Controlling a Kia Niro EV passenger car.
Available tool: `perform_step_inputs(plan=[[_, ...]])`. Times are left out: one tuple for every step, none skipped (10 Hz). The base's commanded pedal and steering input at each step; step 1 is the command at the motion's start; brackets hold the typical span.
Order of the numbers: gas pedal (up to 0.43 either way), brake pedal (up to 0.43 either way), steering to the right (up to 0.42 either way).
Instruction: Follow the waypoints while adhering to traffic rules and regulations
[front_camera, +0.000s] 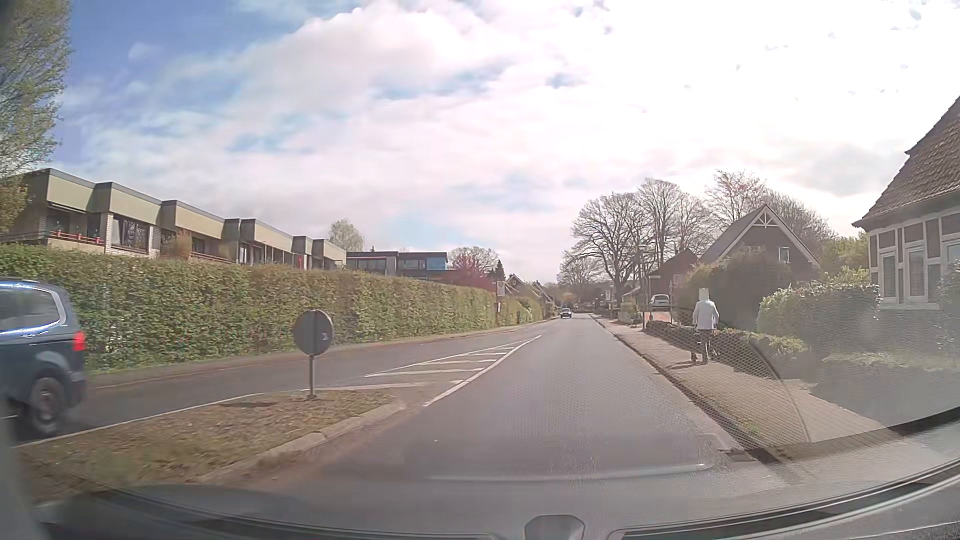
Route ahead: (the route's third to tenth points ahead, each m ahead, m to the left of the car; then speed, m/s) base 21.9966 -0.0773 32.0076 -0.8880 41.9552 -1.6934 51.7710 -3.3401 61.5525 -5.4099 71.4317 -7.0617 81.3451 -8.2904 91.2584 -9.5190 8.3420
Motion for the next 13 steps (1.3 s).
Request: perform_step_inputs(plan=[[0.228,0.000,0.086],[0.220,0.000,0.084],[0.220,0.000,0.079],[0.220,0.000,0.071],[0.220,0.000,0.065],[0.240,0.000,0.056],[0.240,0.000,0.044],[0.240,0.000,0.029],[0.240,0.000,0.012],[0.240,0.000,0.009],[0.240,0.000,0.009],[0.220,0.000,0.006],[0.209,0.000,0.006]])
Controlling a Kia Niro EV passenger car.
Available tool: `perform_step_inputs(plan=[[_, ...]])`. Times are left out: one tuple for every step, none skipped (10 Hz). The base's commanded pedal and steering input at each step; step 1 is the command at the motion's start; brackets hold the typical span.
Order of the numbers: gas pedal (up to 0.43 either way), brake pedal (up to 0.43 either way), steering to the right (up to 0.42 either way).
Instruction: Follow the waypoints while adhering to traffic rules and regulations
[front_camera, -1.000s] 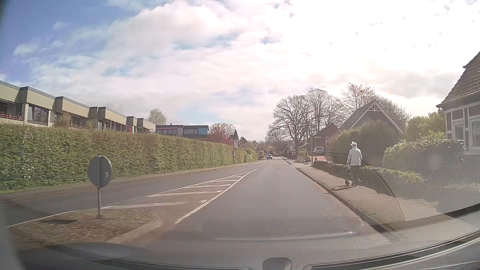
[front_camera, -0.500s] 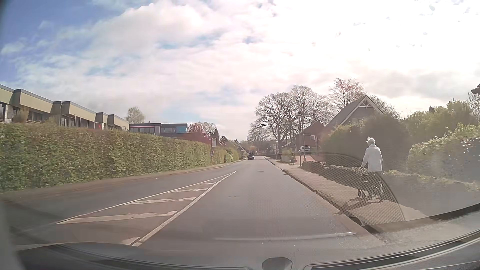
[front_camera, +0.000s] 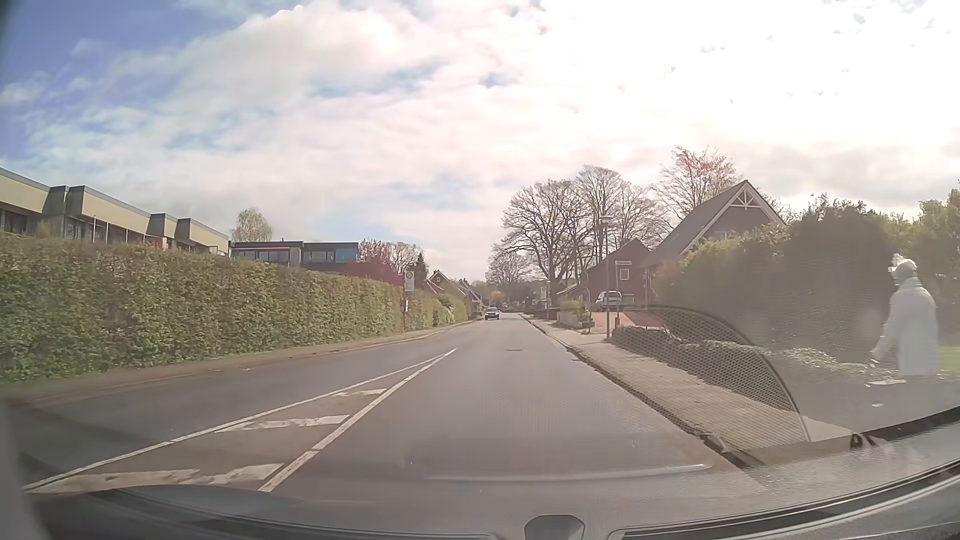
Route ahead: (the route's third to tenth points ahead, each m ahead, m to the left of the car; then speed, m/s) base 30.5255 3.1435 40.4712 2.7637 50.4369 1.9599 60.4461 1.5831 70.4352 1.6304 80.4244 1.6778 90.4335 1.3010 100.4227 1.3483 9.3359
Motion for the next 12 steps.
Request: perform_step_inputs(plan=[[0.177,0.000,0.006],[0.169,0.000,0.006],[0.169,0.000,0.006],[0.169,0.000,0.006],[0.177,0.000,0.005],[0.197,0.000,0.004],[0.197,0.000,0.004],[0.197,0.000,0.004],[0.197,0.000,0.004],[0.197,0.000,0.003],[0.197,0.000,0.004],[0.197,0.000,0.004]])
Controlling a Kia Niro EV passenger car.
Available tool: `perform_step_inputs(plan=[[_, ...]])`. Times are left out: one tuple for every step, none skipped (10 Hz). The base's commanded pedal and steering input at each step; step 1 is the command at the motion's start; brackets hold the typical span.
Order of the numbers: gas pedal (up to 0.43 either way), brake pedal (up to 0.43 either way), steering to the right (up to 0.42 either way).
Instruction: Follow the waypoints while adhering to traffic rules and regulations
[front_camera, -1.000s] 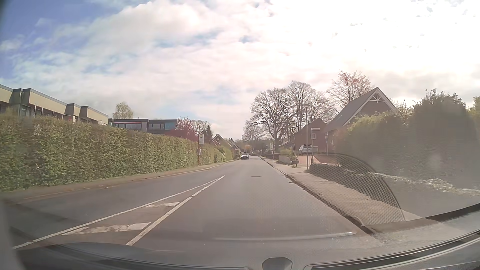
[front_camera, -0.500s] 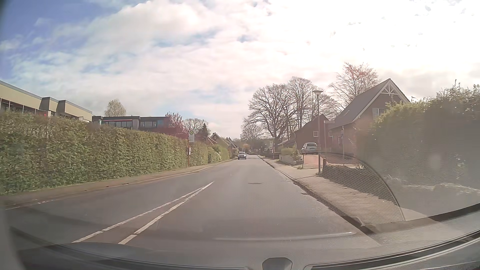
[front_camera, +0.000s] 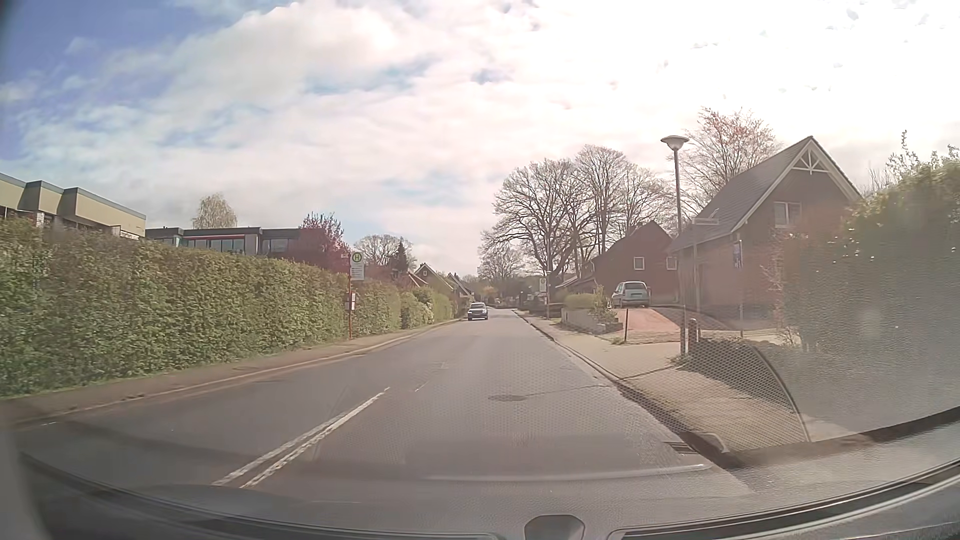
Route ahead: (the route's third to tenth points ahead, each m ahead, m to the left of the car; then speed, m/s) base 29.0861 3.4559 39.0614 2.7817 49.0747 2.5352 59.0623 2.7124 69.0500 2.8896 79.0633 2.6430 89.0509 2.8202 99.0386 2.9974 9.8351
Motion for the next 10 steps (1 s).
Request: perform_step_inputs(plan=[[0.197,0.000,0.004],[0.197,0.000,0.005],[0.189,0.000,0.005],[0.189,0.000,0.005],[0.189,0.000,0.005],[0.189,0.000,0.005],[0.189,0.000,0.005],[0.189,0.000,0.005],[0.189,0.000,0.005],[0.197,0.000,0.004]])
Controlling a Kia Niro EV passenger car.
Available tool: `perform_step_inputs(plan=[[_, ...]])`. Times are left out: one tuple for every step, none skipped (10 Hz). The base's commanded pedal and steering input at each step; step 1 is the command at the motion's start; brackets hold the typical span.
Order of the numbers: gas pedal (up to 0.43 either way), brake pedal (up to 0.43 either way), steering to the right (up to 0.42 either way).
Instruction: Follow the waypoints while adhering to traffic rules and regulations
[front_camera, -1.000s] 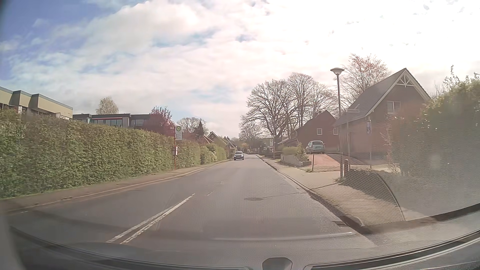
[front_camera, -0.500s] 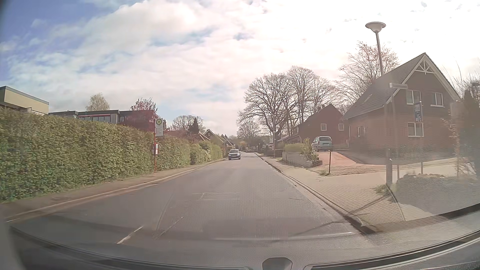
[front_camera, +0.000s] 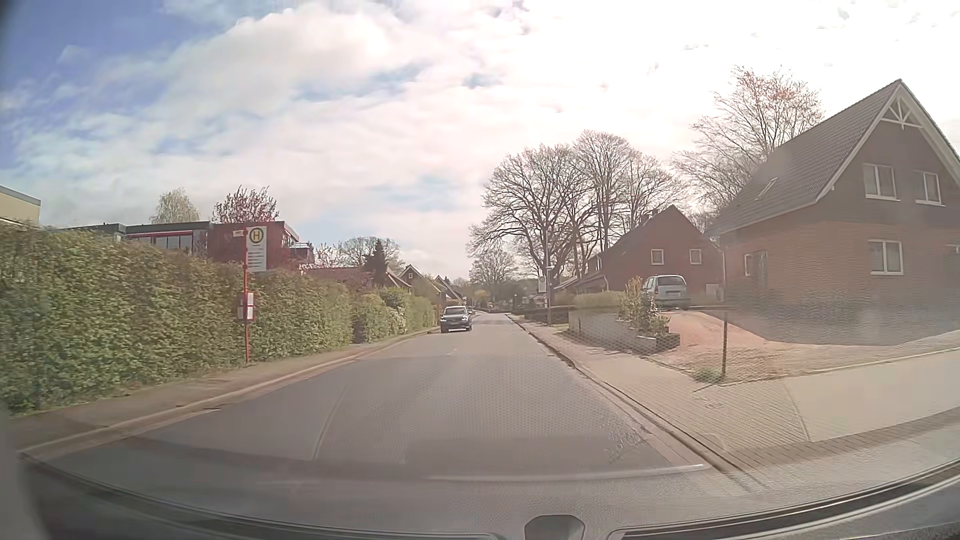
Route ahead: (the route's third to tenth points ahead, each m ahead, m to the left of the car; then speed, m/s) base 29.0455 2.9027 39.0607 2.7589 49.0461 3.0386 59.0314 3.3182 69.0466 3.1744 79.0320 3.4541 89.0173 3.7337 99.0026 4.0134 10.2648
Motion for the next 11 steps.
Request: perform_step_inputs(plan=[[0.197,0.000,0.002],[0.197,0.000,-0.001],[0.197,0.000,-0.009],[0.189,0.000,-0.011],[0.189,0.000,-0.012],[0.189,0.000,-0.009],[0.189,0.000,-0.008],[0.177,0.000,-0.008],[0.177,0.000,-0.008],[0.177,0.000,-0.008],[0.177,0.000,-0.008]])
